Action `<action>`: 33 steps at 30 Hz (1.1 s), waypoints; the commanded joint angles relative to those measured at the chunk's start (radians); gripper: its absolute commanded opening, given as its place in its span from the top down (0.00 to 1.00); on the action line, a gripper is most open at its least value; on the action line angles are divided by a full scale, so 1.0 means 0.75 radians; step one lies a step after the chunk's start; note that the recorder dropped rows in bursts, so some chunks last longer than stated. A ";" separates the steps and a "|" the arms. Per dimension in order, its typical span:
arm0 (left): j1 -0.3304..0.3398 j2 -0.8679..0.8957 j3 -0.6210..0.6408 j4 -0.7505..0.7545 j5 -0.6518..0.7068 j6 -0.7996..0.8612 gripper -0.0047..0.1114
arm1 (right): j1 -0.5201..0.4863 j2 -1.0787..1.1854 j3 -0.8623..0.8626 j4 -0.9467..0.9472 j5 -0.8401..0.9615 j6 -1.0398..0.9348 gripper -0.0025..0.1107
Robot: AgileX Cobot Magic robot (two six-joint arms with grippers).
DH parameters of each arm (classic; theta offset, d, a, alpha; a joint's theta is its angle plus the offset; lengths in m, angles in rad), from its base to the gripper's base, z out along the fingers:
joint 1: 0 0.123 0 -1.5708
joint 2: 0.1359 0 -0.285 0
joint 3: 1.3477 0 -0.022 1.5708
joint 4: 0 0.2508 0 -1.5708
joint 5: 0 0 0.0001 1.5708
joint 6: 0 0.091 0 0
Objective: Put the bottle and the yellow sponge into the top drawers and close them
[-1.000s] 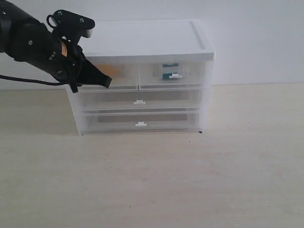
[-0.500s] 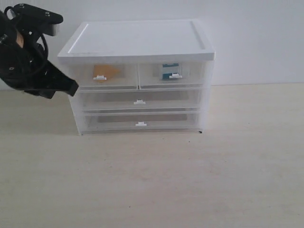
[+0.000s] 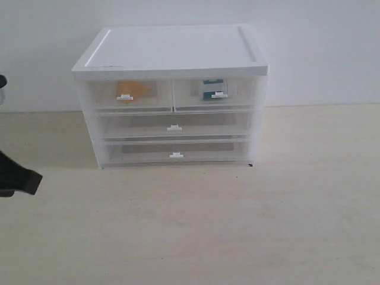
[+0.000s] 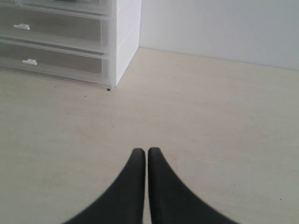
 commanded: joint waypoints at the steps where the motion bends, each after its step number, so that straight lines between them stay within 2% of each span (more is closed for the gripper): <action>1: -0.007 -0.127 0.055 -0.009 0.040 -0.017 0.92 | -0.008 -0.005 -0.001 0.004 -0.009 -0.001 0.98; 6: -0.007 -0.216 0.055 -0.100 0.314 -0.017 0.92 | -0.008 -0.005 -0.001 0.004 -0.009 -0.001 0.98; 13: -0.007 -0.245 0.055 -0.041 0.329 -0.020 0.92 | -0.008 -0.005 -0.001 0.004 -0.009 -0.001 0.98; 16: -0.007 -0.245 0.058 -0.036 0.247 -0.020 0.92 | -0.008 -0.005 -0.001 0.004 -0.009 -0.001 0.98; 18: -0.001 -0.293 0.090 -0.026 0.108 -0.012 0.92 | -0.008 -0.005 -0.001 0.004 -0.009 -0.001 0.98; 22: 0.049 -0.488 0.252 -0.008 -0.257 -0.002 0.92 | -0.008 -0.005 -0.001 0.004 -0.009 -0.001 0.98; 25: 0.108 -0.659 0.387 -0.008 -0.426 0.006 0.92 | -0.008 -0.005 -0.001 0.004 -0.009 -0.001 0.98; 33: 0.286 -1.068 0.628 -0.008 -0.569 0.055 0.92 | -0.008 -0.005 -0.001 0.004 -0.009 -0.001 0.98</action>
